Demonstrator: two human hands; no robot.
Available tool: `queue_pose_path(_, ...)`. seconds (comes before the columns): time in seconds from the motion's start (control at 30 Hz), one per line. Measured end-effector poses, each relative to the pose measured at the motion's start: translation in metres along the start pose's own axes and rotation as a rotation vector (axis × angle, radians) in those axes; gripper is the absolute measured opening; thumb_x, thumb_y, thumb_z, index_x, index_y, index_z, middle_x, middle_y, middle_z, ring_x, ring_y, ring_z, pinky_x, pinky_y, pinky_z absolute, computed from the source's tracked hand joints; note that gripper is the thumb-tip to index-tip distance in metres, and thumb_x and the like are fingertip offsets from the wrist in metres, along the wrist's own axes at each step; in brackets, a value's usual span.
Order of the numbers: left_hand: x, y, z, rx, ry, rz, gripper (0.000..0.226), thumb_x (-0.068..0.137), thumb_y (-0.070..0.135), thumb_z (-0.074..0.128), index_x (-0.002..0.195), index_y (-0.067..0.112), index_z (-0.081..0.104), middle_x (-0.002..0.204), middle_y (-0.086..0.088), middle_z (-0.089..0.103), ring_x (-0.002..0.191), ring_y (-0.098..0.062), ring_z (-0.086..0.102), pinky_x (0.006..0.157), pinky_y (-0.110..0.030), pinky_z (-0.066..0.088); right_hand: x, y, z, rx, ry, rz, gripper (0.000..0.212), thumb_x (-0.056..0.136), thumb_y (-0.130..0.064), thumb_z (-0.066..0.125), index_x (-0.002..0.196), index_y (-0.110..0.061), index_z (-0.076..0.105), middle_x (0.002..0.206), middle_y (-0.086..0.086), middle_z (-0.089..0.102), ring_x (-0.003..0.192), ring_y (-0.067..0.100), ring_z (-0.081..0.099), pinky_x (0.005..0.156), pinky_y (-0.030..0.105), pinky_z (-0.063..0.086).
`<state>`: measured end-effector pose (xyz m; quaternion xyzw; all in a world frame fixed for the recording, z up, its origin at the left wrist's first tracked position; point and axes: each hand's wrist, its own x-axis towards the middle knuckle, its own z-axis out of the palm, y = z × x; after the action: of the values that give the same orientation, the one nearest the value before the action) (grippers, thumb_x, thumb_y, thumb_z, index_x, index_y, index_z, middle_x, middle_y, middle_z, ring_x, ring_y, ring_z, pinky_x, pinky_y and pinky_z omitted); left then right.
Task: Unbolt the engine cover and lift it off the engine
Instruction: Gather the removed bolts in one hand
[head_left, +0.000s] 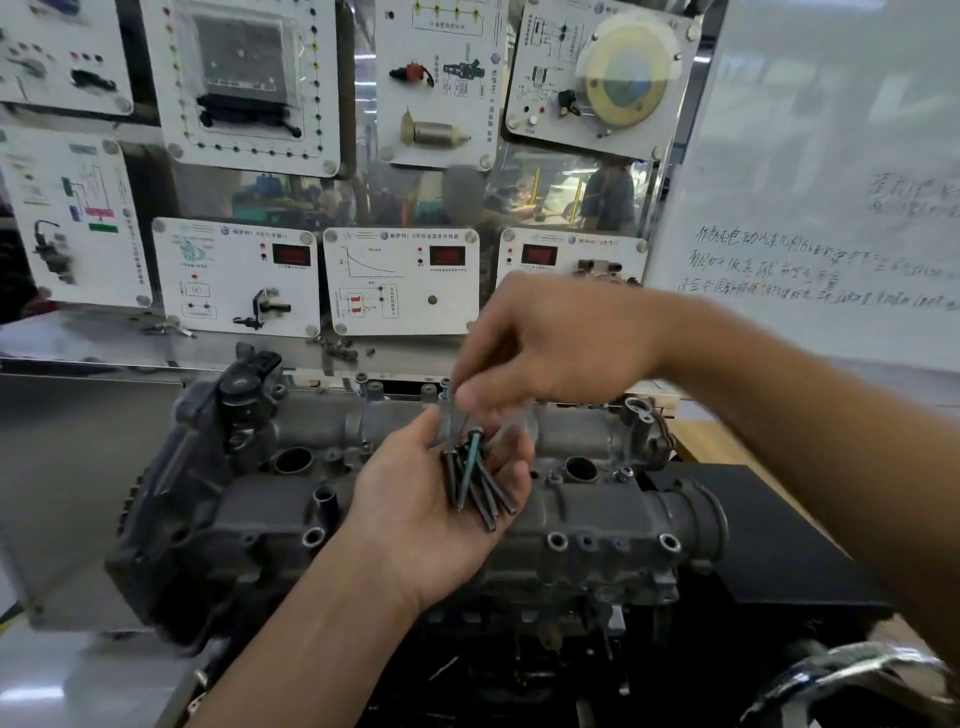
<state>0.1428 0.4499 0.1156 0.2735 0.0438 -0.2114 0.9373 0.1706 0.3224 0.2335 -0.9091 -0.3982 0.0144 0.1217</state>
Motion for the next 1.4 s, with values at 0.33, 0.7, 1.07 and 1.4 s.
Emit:
queue_pose_path(0.33,0.011,-0.003,0.009,-0.085,-0.106,-0.055,0.046,0.103,0.04,0.036,0.103,0.004,0.065,0.082,-0.013,0.066,0.061,-0.019,0.062,0.052,-0.024,0.054,-0.013,0.025,0.006,0.041,0.325,0.066,0.018,0.088,-0.035,0.072,0.082,-0.019,0.076,0.052,-0.026,0.059,0.047,-0.005,0.054,0.047,0.006,0.037)
queue_pose_path(0.7,0.024,-0.023,0.022,-0.122,-0.09,-0.094,0.052,0.103,0.045,0.038,0.103,0.0,0.063,0.084,-0.013,0.065,0.061,-0.022,0.064,0.051,-0.025,0.054,-0.051,0.079,0.048,-0.549,-0.017,0.556,0.033,0.082,-0.023,0.07,0.062,-0.02,0.045,0.062,-0.003,0.048,0.058,0.018,0.055,0.052,0.025,0.044)
queue_pose_path(1.07,0.023,-0.02,0.024,-0.106,-0.047,-0.09,0.048,0.102,0.049,0.038,0.104,0.006,0.06,0.08,-0.013,0.065,0.062,-0.022,0.064,0.051,-0.025,0.053,-0.054,0.077,0.035,-0.438,0.021,0.543,0.013,0.079,-0.017,0.074,0.091,-0.014,0.074,0.09,0.003,0.072,0.08,0.019,0.068,0.074,0.031,0.059)
queue_pose_path(1.4,0.034,-0.021,0.025,-0.022,-0.117,-0.03,0.042,0.103,0.034,0.037,0.107,0.008,0.07,0.087,-0.012,0.068,0.069,-0.02,0.062,0.053,-0.028,0.053,-0.016,0.011,0.009,-0.219,-0.051,0.062,0.018,0.093,-0.026,0.065,0.105,-0.022,0.079,0.09,-0.012,0.076,0.071,-0.001,0.063,0.068,0.018,0.05)
